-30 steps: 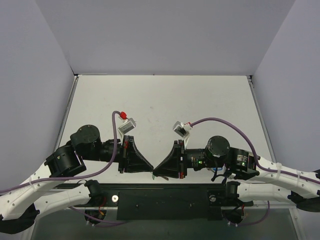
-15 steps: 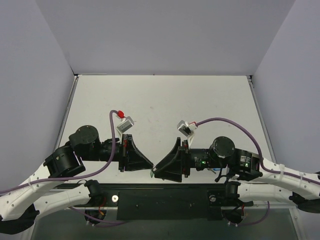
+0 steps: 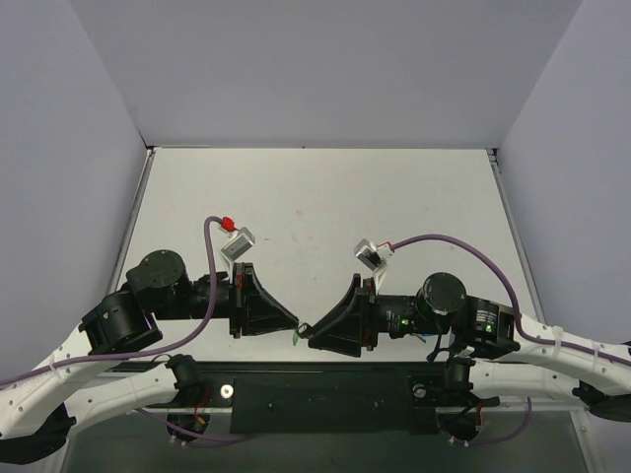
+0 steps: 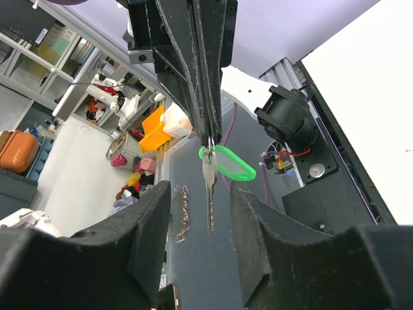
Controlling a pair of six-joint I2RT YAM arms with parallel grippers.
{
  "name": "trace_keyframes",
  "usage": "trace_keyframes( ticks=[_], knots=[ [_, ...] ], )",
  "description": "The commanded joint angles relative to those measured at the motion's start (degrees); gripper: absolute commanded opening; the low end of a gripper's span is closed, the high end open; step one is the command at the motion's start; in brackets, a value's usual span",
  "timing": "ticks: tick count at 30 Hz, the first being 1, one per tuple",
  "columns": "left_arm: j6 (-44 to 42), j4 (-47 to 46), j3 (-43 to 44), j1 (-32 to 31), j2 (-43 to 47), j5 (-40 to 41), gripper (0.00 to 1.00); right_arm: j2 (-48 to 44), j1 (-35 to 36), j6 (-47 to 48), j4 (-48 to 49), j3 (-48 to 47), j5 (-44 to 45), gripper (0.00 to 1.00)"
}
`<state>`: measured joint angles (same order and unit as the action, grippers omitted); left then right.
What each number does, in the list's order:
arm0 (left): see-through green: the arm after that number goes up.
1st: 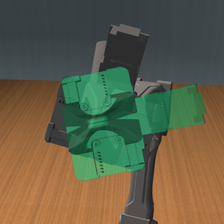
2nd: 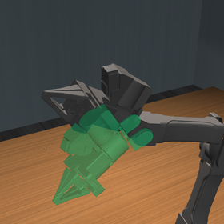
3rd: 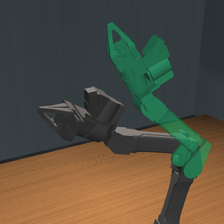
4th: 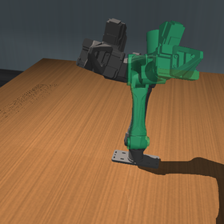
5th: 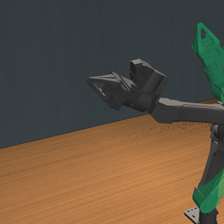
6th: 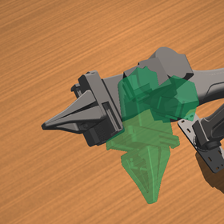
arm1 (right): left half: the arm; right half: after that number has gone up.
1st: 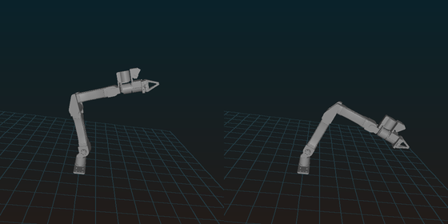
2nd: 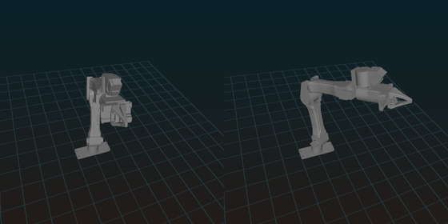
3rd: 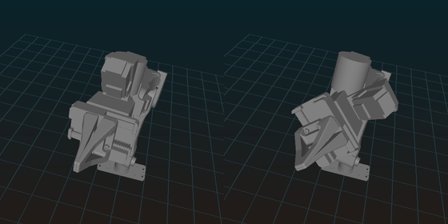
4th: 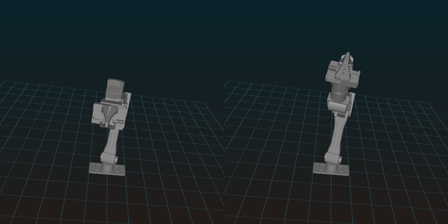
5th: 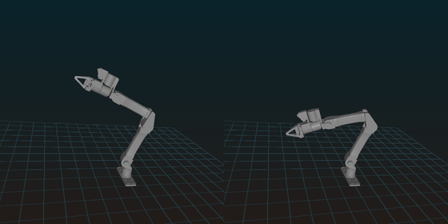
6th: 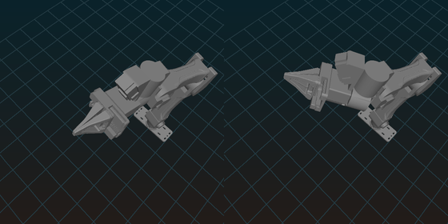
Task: Remove the keys from the keyring
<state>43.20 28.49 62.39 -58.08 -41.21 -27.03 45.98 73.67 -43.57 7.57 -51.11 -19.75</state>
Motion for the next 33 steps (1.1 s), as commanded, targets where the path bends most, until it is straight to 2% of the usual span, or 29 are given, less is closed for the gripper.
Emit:
trace_keyframes(
  ticks=[1,9,15,33],
  knots=[
    [0.6,-1.7,1.0,-0.3,0.3,1.2,0.0,0.6,0.5,-0.4,4.6,-0.1,0.5,0.34],
    [0.7,-1.8,0.4,-0.3,0.7,1.8,0.0,1.1,0.4,-0.2,4.6,-0.4,0.2,0.12],
    [0.0,-0.3,0.8,-0.3,0.3,2.5,0.0,1.1,0.5,-0.1,4.3,-0.4,0.3,0.0],
    [-1.7,3.3,1.7,-0.3,0.0,2.9,0.0,1.3,0.5,1.0,1.3,-2.1,1.9,0.0]
  ],
)
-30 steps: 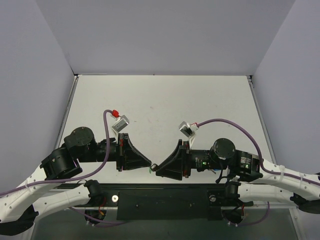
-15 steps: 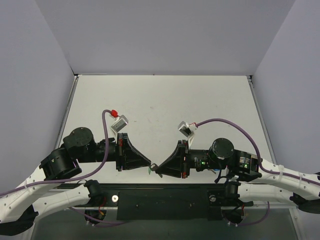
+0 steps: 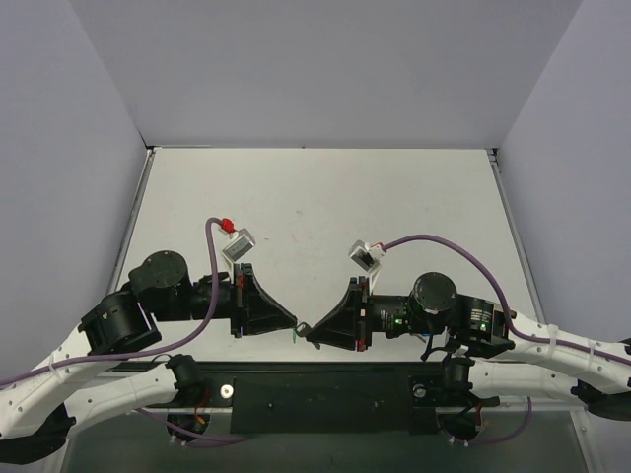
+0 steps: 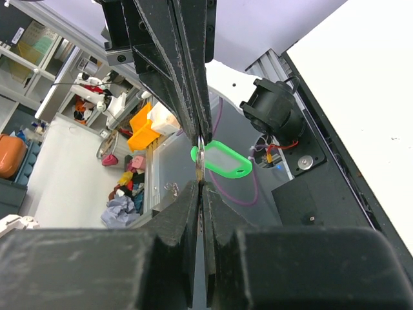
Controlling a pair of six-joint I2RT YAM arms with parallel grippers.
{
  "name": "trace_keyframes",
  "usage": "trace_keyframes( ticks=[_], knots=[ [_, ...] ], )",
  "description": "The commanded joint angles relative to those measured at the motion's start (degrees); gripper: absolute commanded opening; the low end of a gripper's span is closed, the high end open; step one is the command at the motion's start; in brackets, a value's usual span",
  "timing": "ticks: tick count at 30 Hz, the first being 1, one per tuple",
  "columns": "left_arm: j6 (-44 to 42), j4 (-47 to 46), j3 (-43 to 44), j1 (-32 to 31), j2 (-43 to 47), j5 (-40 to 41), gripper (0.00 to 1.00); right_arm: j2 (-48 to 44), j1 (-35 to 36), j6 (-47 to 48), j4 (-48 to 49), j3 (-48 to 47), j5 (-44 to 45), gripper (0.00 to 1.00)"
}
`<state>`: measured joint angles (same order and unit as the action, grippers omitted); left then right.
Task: Remove the keys from the keyring
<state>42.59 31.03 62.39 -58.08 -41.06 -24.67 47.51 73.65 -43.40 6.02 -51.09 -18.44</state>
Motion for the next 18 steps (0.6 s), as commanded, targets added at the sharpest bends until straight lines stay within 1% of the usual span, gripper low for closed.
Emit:
trace_keyframes(
  ticks=[1,10,18],
  knots=[
    [-1.1,0.7,1.6,-0.3,-0.2,0.4,0.0,-0.2,0.5,0.9,2.8,-2.2,0.6,0.0],
    [-1.6,2.3,1.5,-0.4,-1.2,-1.3,0.0,0.7,0.4,1.8,1.6,-3.7,0.2,0.0],
    [-2.9,5.3,2.0,-0.4,-2.4,-0.9,0.0,1.0,0.4,3.1,-0.7,-5.8,0.1,0.0]
  ],
)
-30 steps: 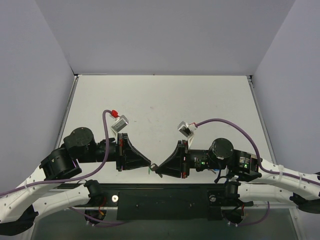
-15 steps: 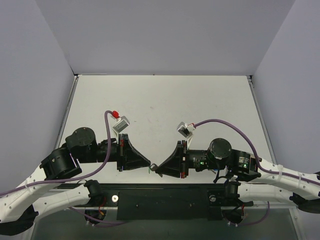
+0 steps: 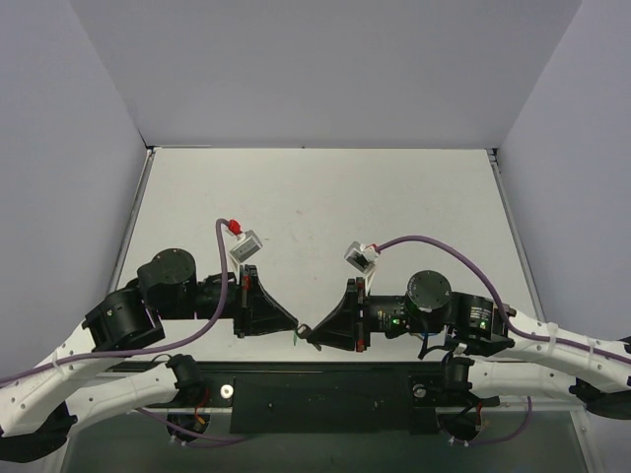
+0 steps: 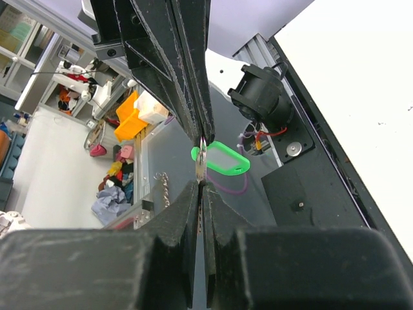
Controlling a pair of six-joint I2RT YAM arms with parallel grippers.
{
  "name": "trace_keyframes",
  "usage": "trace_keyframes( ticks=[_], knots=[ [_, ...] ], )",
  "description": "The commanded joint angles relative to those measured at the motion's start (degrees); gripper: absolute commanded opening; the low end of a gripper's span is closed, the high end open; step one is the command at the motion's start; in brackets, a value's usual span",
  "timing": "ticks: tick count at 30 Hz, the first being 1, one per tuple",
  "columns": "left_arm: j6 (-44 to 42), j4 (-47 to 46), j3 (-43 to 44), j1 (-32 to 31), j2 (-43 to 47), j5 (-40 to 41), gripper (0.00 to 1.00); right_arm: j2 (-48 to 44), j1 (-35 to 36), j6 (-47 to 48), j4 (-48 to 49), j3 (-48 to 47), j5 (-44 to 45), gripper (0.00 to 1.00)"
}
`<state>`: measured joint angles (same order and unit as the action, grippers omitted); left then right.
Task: Remove the keys from the keyring
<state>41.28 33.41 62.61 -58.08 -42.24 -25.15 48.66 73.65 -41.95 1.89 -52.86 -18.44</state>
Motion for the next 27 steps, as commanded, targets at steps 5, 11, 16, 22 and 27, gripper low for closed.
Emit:
trace_keyframes(
  ticks=[5,11,16,22,27],
  knots=[
    [-2.6,5.0,2.6,-0.5,-1.9,-0.4,0.0,0.5,-0.1,2.1,2.5,-4.9,-0.3,0.0],
    [-3.2,6.1,2.4,-0.8,-3.3,-0.8,0.0,1.5,-0.2,2.1,2.2,-5.4,-0.7,0.0],
    [-3.6,7.0,2.3,-0.9,-3.4,-0.5,0.0,2.3,-0.3,2.1,2.2,-5.7,-1.0,0.0],
    [-4.0,7.6,2.1,-1.0,-4.2,-1.4,0.0,3.4,-0.4,2.5,2.0,-6.7,-1.8,0.0],
    [-4.4,8.4,1.8,-1.0,-4.1,-1.1,0.0,4.5,-0.5,2.5,1.5,-7.3,-2.0,0.0]
  ],
)
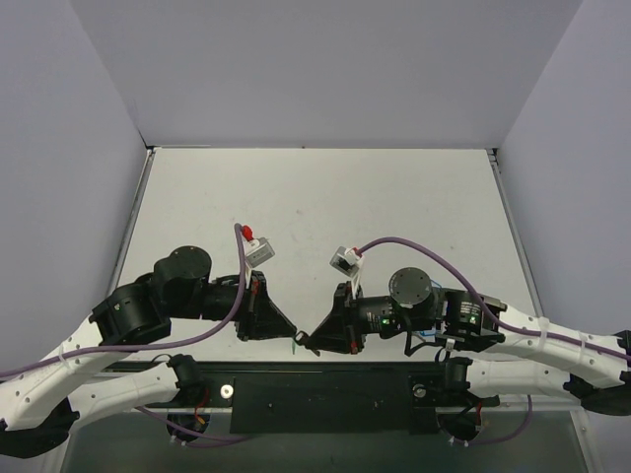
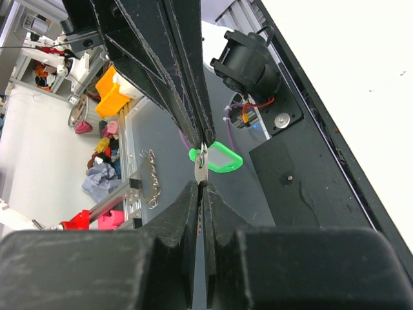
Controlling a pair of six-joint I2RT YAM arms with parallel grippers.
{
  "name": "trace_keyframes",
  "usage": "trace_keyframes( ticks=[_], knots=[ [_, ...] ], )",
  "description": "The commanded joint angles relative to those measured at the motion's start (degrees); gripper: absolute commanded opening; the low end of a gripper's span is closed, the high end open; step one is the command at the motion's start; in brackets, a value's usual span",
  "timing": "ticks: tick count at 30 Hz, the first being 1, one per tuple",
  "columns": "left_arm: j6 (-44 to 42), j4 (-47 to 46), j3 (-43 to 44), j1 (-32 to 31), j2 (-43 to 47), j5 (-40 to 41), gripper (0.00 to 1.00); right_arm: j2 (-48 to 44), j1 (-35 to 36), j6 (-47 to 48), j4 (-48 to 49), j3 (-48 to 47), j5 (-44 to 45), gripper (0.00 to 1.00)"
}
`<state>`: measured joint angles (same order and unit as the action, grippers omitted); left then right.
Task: Remove the keys from the keyring
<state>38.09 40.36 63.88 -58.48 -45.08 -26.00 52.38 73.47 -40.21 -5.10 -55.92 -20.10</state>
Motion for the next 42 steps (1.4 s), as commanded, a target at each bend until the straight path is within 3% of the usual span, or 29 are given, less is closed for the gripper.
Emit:
trace_keyframes(
  ticks=[1,4,8,10,20,28,31,38,42],
  knots=[
    [-1.0,1.4,0.5,-0.6,-1.2,-0.4,0.0,1.0,-0.4,0.7,8.6,-4.3,-0.3,0.0],
    [-0.6,0.7,0.1,-0.6,-0.5,0.7,0.0,0.9,-0.6,0.2,9.2,-3.7,0.6,0.02],
    [0.1,-0.5,-0.4,-0.6,0.4,1.3,0.0,0.8,-0.5,-1.0,11.2,-2.2,0.5,0.16],
    [0.3,-1.0,-0.6,-0.6,0.6,1.6,0.0,1.1,-0.5,-1.5,12.1,-1.6,0.3,0.19],
    [1.0,-1.9,-0.9,-0.6,0.8,2.0,0.0,1.1,-0.5,-2.0,12.8,-0.9,0.2,0.15],
    [1.1,-1.9,-0.5,-0.6,1.0,2.2,0.0,0.7,-0.5,-2.2,13.2,0.3,0.1,0.01],
    [1.1,-1.5,-0.2,-0.6,1.3,2.5,0.0,0.2,-0.5,-2.2,13.0,1.1,0.5,0.02],
    [1.3,-1.1,-0.1,-0.6,1.3,3.2,0.0,-0.9,-0.6,-2.3,12.3,2.0,1.3,0.16],
    [1.2,-1.0,0.2,-0.6,1.3,3.5,0.0,-1.4,-0.6,-2.3,12.0,2.1,1.6,0.17]
  ],
)
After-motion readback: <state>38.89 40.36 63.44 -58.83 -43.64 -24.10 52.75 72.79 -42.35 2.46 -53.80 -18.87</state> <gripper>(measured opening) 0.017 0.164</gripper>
